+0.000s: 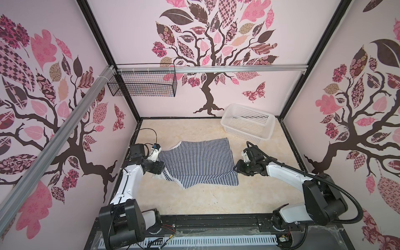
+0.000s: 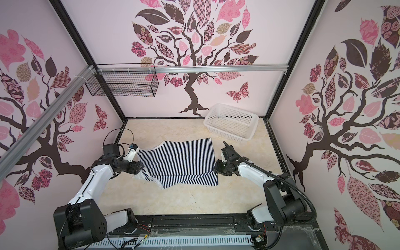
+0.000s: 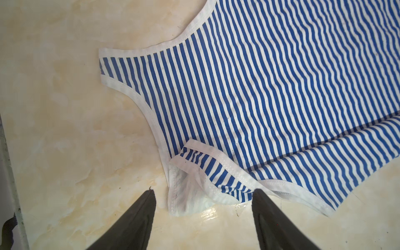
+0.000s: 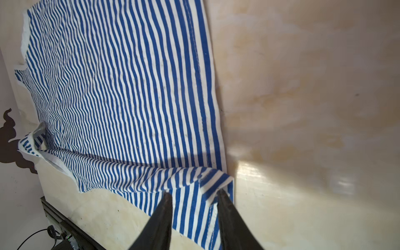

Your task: Fold and stack the tank tops

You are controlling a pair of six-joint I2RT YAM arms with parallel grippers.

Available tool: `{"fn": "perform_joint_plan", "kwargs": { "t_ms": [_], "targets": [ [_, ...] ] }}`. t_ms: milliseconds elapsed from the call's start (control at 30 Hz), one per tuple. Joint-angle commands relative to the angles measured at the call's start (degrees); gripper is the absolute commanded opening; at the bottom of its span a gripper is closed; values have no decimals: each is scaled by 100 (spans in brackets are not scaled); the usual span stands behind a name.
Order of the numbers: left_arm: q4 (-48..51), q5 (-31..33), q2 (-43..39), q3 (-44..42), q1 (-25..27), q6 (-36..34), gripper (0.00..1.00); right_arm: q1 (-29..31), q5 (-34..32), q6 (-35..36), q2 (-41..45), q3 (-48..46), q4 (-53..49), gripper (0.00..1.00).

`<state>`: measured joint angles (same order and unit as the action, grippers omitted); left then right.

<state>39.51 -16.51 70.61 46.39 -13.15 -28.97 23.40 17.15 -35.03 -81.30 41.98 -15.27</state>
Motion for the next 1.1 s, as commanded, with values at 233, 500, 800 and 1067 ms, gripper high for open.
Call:
{"fn": "perform_joint_plan", "kwargs": {
  "t_ms": [233,500,800,1067],
  "targets": [
    [10,86,331,-159,31,-165,69,41,-119,136,-88,198,-199,34],
    [-74,216,584,-186,49,-161,57,118,-175,137,-25,129,-263,33],
    [-110,201,497,-197,49,-84,46,165,-317,143,-201,136,-231,30],
    [-125,210,581,-143,53,-31,40,195,-616,249,-214,129,-372,28]
  ]
}}
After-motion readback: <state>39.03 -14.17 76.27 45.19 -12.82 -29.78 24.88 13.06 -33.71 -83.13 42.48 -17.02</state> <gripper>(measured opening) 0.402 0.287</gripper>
